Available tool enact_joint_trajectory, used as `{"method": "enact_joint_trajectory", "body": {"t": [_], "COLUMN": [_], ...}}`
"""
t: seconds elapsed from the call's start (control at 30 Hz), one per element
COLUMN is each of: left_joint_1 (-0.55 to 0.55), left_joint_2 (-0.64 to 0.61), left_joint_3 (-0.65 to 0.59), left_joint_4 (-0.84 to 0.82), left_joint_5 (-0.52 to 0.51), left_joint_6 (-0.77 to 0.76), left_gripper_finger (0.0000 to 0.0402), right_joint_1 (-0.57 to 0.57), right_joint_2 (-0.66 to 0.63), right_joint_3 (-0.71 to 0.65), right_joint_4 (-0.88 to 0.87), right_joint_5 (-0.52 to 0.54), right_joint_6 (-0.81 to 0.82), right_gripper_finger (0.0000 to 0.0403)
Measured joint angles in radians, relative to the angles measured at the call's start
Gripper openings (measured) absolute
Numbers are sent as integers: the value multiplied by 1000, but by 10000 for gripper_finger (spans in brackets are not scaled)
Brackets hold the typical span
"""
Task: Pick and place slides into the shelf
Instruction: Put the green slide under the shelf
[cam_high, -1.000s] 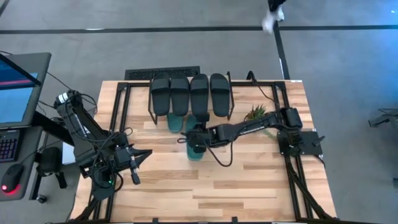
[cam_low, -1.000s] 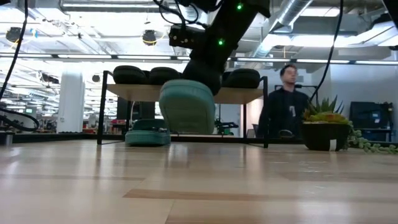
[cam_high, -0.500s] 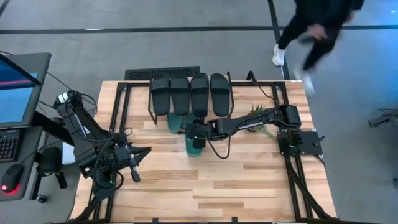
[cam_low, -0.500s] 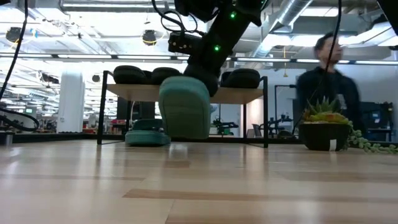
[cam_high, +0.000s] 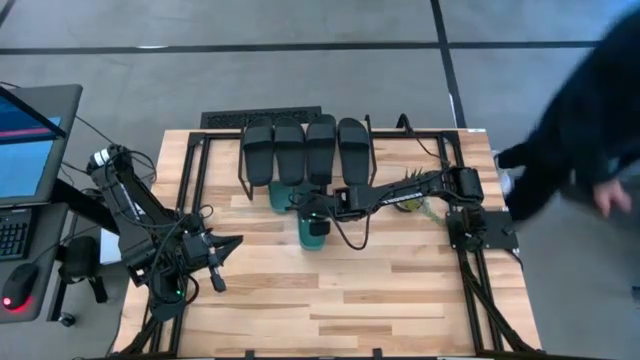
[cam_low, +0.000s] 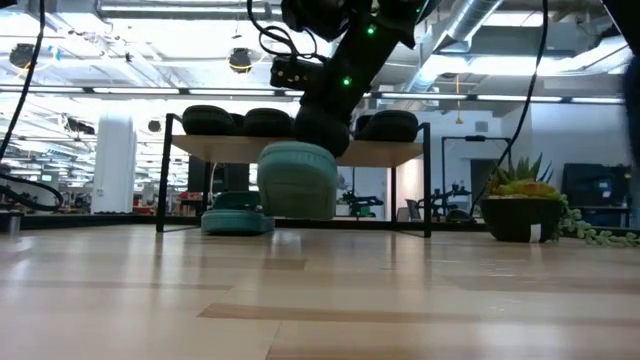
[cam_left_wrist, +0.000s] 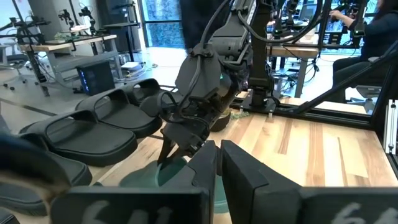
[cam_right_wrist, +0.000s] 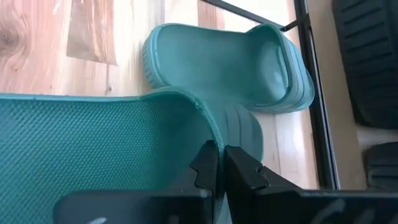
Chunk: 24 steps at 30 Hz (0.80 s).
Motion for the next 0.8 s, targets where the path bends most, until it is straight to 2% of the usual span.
{"method": "enact_joint_trajectory", "body": {"t": [0.37, 0.8], "left_joint_1": [0, 0], "left_joint_2": [0, 0], "left_joint_3": [0, 0], "left_joint_4": [-3, -3], "left_joint_5": [0, 0], "left_joint_6": [0, 0], "left_gripper_finger": [14, 14], "right_joint_1": [0, 0], "right_joint_2": [0, 0], "right_joint_3": [0, 0], "right_joint_4": [32, 12], "right_joint_5": [-13, -14], "right_joint_6": [0, 0], "right_gripper_finger": [47, 52]}}
